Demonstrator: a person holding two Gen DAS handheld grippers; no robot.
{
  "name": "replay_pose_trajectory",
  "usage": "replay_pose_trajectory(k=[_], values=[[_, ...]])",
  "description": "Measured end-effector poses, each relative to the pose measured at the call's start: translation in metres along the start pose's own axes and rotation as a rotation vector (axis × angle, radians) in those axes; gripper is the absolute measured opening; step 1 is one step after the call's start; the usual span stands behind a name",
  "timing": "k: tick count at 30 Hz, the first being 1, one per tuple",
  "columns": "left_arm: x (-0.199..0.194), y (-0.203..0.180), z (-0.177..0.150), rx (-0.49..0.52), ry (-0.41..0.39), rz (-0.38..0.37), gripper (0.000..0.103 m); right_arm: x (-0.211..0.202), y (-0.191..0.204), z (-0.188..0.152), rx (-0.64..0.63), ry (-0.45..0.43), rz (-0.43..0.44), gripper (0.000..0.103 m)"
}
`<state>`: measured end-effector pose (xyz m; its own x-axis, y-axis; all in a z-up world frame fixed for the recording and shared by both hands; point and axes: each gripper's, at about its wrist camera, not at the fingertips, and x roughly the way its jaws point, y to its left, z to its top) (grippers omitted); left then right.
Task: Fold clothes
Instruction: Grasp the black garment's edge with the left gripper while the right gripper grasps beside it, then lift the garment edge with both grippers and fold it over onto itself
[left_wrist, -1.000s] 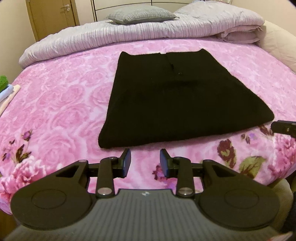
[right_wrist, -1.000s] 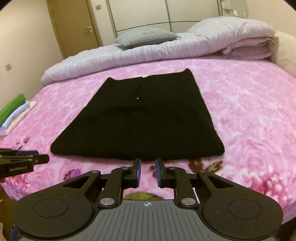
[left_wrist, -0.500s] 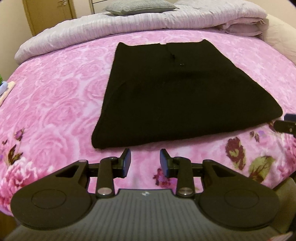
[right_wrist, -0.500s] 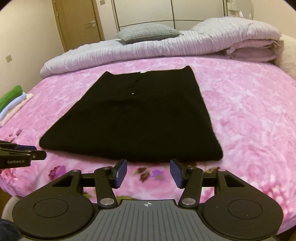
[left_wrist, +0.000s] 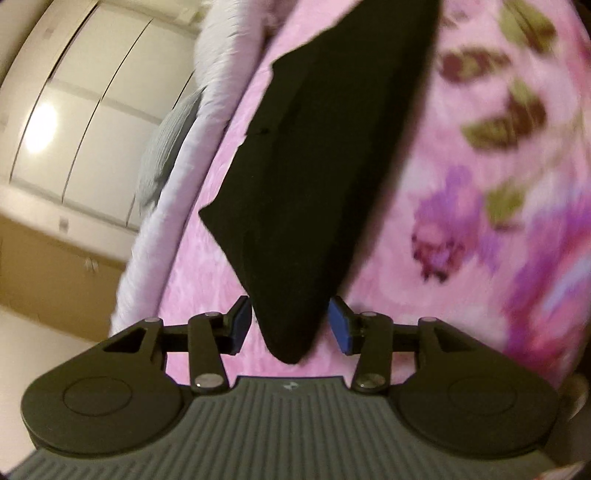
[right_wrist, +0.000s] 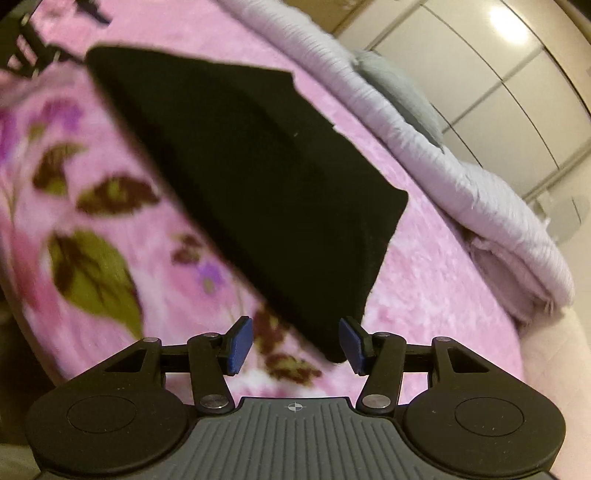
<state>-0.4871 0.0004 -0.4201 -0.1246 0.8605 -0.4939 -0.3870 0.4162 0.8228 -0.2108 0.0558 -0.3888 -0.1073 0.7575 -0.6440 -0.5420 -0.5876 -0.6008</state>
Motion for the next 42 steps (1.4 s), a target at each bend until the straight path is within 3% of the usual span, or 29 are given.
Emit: replay_pose_trajectory(k=[3,8,13,15,17,22,31,38,42], values=[[0.014,-0.009,-0.006,0.096,-0.023,0.014,0.041,0.012,0.008,-0.008,-0.110,-0.022,-0.029,0.054],[0.030,-0.002,-0.015,0.107,-0.076,-0.010,0.037,0.034,0.012,-0.019,-0.247,-0.074,-0.078,0.053],[0.043,-0.002,-0.021,0.153,-0.129,-0.011,0.029,0.055,0.005,-0.024,-0.293,-0.103,-0.124,0.053],[0.049,-0.001,-0.021,0.151,-0.140,-0.033,0.014,0.059,0.004,-0.026,-0.302,-0.114,-0.121,0.044],[0.048,-0.002,-0.023,0.172,-0.151,-0.044,0.012,0.063,0.007,-0.028,-0.334,-0.112,-0.096,0.019],[0.042,0.007,-0.029,0.186,-0.179,-0.101,0.007,0.062,0.000,-0.021,-0.324,-0.066,-0.041,0.010],[-0.026,0.013,-0.045,0.100,-0.200,-0.210,0.006,-0.003,-0.002,-0.019,-0.307,-0.044,0.050,0.009],[-0.119,-0.004,-0.064,-0.014,-0.186,-0.272,0.007,-0.083,0.040,-0.049,-0.284,-0.008,0.126,0.009],[-0.153,-0.006,-0.069,-0.040,-0.179,-0.291,0.007,-0.134,0.068,-0.065,-0.272,-0.003,0.150,0.009]])
